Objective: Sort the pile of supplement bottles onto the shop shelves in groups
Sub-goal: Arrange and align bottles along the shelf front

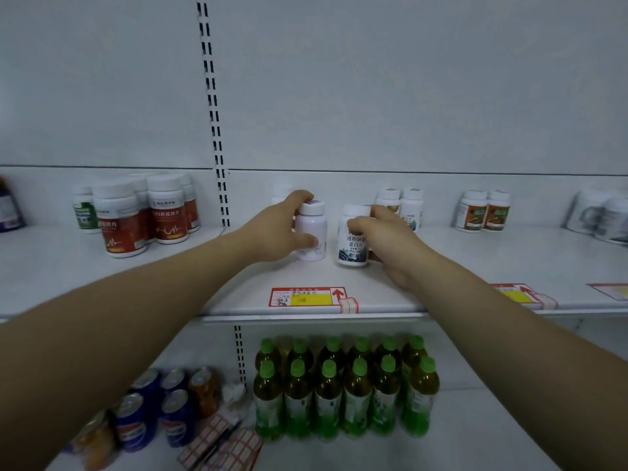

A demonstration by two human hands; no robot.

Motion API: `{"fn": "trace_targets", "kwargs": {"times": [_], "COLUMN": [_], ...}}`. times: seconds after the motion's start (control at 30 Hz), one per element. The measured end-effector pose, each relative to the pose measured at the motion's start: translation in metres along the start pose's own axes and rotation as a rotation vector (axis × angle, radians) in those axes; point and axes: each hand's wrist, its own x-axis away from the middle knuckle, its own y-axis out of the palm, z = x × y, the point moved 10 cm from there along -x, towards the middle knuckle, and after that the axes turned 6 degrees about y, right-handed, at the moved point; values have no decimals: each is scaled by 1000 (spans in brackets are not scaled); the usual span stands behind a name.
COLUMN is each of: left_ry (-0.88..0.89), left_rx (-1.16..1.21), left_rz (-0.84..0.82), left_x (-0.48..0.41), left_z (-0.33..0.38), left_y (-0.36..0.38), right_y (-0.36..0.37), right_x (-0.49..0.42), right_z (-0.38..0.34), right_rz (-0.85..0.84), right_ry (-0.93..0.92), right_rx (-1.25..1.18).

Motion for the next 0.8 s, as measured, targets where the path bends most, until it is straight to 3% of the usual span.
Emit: {"fn": "trace_targets", "kwargs": {"times": [0.13, 0.3, 0.53, 0.8], "left_ry": [81, -27, -110, -157], "left_rx": [-305, -531, -436, -512], "left_rz": [81, 51, 32, 94], "left_x": [-19, -45, -65, -75], "left_z": [-1, -24, -47, -53], "left_y": [-5, -4, -1, -3], "right_y": [-1, 3, 2, 0], "right_x": [-5, 5, 11, 9], "right_z": [1, -3, -11, -13], "right_rz": [-23, -85, -36, -23], "right_ry": [-36, -166, -244, -272], "right_rx": [-28, 109, 232, 243]}}
